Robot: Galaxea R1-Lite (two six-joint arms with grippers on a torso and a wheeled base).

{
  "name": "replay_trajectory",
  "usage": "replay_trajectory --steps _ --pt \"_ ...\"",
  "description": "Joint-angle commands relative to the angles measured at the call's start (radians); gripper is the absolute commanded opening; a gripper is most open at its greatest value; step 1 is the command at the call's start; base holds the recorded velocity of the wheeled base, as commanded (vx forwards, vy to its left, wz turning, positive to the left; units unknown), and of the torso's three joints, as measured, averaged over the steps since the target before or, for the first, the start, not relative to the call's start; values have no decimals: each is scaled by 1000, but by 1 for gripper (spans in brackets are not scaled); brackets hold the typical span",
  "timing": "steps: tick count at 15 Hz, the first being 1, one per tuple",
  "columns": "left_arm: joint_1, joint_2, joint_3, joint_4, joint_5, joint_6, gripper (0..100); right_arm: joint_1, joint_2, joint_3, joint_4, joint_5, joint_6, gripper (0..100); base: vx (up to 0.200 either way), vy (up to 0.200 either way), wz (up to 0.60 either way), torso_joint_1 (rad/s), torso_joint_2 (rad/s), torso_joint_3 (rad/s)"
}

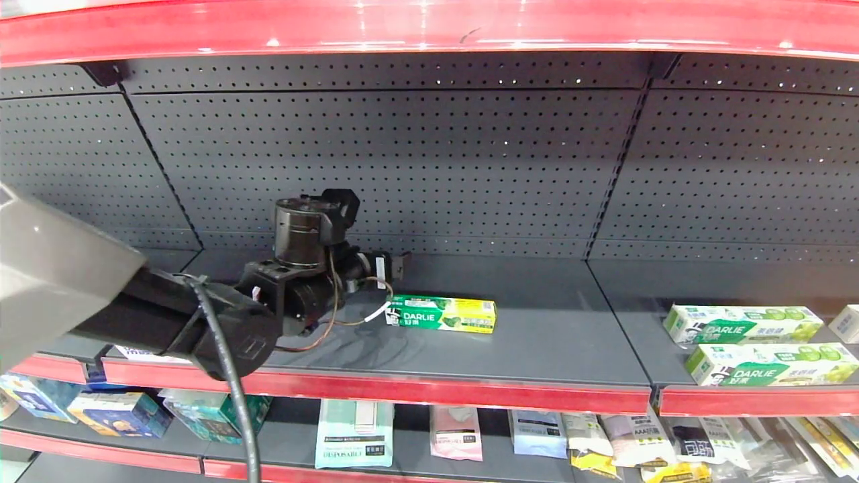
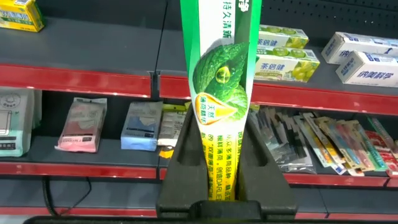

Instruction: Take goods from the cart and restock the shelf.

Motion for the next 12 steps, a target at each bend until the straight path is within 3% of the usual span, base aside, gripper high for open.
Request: replay_trajectory --steps 1,4,8,12 --pt "-8 93 -48 0 1 -1 100 1 5 3 0 0 0 0 0 0 0 0 0 0" --pt "-8 171 -153 14 1 -1 100 1 3 4 -2 4 11 0 0 0 0 0 0 0" --pt "-47 237 -307 137 1 -40 100 1 3 8 -2 64 42 0 0 0 0 0 0 0" --pt "-98 302 -449 270 1 -43 100 1 3 8 -2 63 35 0 0 0 0 0 0 0"
